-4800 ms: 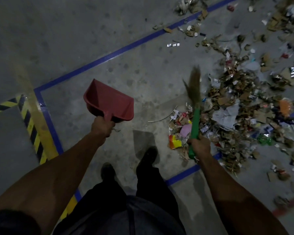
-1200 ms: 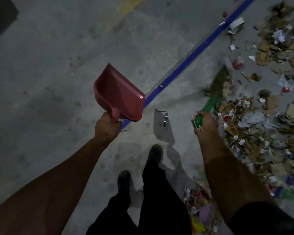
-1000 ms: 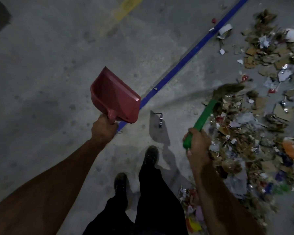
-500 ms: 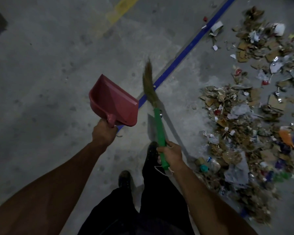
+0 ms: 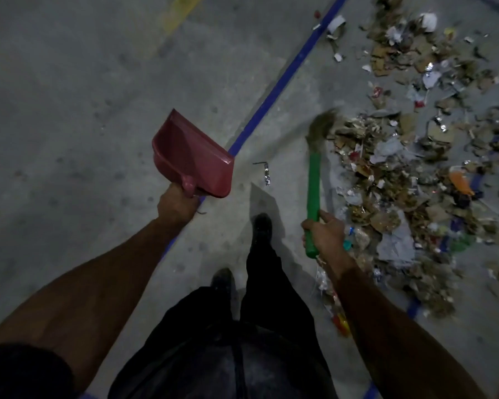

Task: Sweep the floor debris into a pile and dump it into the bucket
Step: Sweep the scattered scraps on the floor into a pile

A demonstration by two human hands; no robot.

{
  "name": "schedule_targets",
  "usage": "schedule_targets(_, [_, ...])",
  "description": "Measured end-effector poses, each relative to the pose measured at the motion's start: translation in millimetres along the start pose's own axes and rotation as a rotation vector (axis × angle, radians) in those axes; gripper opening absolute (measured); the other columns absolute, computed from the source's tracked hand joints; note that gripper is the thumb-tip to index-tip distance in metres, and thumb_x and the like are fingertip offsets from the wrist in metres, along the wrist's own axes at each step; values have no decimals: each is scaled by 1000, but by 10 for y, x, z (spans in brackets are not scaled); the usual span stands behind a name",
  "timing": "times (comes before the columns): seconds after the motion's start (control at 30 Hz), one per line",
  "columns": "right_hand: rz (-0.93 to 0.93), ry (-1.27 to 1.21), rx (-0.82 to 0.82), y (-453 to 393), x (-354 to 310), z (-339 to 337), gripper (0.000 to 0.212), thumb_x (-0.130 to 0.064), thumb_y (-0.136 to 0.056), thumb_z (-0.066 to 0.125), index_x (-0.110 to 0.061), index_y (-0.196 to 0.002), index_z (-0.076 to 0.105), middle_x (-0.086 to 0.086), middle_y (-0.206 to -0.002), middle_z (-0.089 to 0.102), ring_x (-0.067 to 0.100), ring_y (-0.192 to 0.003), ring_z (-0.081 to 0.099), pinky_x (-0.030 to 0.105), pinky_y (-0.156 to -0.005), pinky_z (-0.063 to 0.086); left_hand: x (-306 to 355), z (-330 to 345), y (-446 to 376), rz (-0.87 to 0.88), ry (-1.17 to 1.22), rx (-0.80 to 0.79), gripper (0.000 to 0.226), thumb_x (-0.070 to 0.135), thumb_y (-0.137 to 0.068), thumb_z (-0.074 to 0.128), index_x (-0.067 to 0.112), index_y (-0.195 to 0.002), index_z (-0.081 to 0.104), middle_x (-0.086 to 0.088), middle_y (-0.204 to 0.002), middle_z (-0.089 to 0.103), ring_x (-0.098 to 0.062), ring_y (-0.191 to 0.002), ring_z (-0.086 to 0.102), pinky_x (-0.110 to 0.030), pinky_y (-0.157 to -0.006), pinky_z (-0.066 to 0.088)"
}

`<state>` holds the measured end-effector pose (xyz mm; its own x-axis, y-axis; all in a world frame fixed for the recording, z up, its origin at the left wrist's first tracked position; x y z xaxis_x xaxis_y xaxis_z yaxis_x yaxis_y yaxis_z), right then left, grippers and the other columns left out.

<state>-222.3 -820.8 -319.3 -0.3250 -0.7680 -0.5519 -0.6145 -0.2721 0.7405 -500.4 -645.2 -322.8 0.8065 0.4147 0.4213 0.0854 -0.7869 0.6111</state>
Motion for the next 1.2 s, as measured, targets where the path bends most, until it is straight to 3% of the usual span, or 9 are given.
schedule_targets(0.07, [-23,118,-18,250,216,8,74,-12,-64,74,-15,-135,57,14,-85,70,25,-56,61,35,-56,54,-89,-37,131,31,-36,-19,45,38,-71,63,11,-107,59,-18,-98,68,-37,-89,66,-43,-79,55])
schedule_targets(0.2, [-40,328,-166,796,547,12,67,-1,-80,70,-17,-142,50,6,-74,66,15,-44,56,18,-39,42,-234,-94,370,50,-30,-28,62,48,-58,54,14,-110,59,-18,-101,68,-39,-92,66,-47,-80,56])
schedule_targets(0.33, [7,439,-269,1006,859,-36,61,-2,-79,72,-14,-136,56,16,-77,70,23,-50,59,29,-48,50,-402,-70,474,35,-1,-34,60,42,-54,54,11,-105,60,-20,-98,68,-39,-92,67,-48,-79,57])
schedule_targets(0.57, [28,468,-162,555,996,-360,44,-13,-67,78,0,-109,69,22,-86,70,34,-75,66,48,-72,56,-483,-2,622,36,32,-58,53,36,-54,55,9,-98,63,-20,-89,69,-38,-86,67,-49,-77,58])
schedule_targets(0.77, [-15,290,-45,401,746,-566,60,1,-75,73,1,-132,54,25,-82,66,28,-53,59,36,-54,49,-369,33,708,46,72,-74,55,38,-51,58,5,-94,66,-19,-86,69,-37,-81,68,-47,-75,58])
schedule_targets(0.87, [-71,296,-17,506,708,-587,59,-2,-75,72,-4,-131,56,23,-91,68,34,-64,64,41,-58,54,-240,64,777,25,126,-97,44,40,-55,69,4,-82,66,-21,-79,69,-32,-63,64,-38,-61,55])
schedule_targets(0.93, [-122,373,-42,577,721,-621,58,-9,-73,73,-7,-129,59,19,-95,70,38,-80,68,50,-72,58,-123,109,827,17,157,-107,34,34,-63,76,4,-75,64,-18,-72,67,-27,-55,59,-33,-52,50])
schedule_targets(1.1, [-147,629,-169,476,691,-739,63,-16,-78,73,-21,-138,55,12,-108,69,26,-88,67,24,-73,49,229,378,855,-1,263,-140,24,24,-75,76,4,-74,61,-12,-63,56,-20,-46,48,-23,-41,38])
schedule_targets(1.2, [-101,677,-217,143,657,-864,62,-18,-79,74,-20,-138,54,13,-111,69,25,-94,66,22,-72,44,517,622,770,-28,275,-140,20,18,-73,75,3,-74,61,-15,-66,57,-20,-46,48,-21,-39,37])
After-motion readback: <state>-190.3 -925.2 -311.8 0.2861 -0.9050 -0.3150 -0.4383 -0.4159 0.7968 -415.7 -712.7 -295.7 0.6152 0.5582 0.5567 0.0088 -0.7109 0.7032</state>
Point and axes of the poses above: each hand's wrist, its own y-axis away from the middle knuckle, its own z-axis out of the palm, x = y × z, the point moved 3 cm from there along -y, towards the middle knuckle
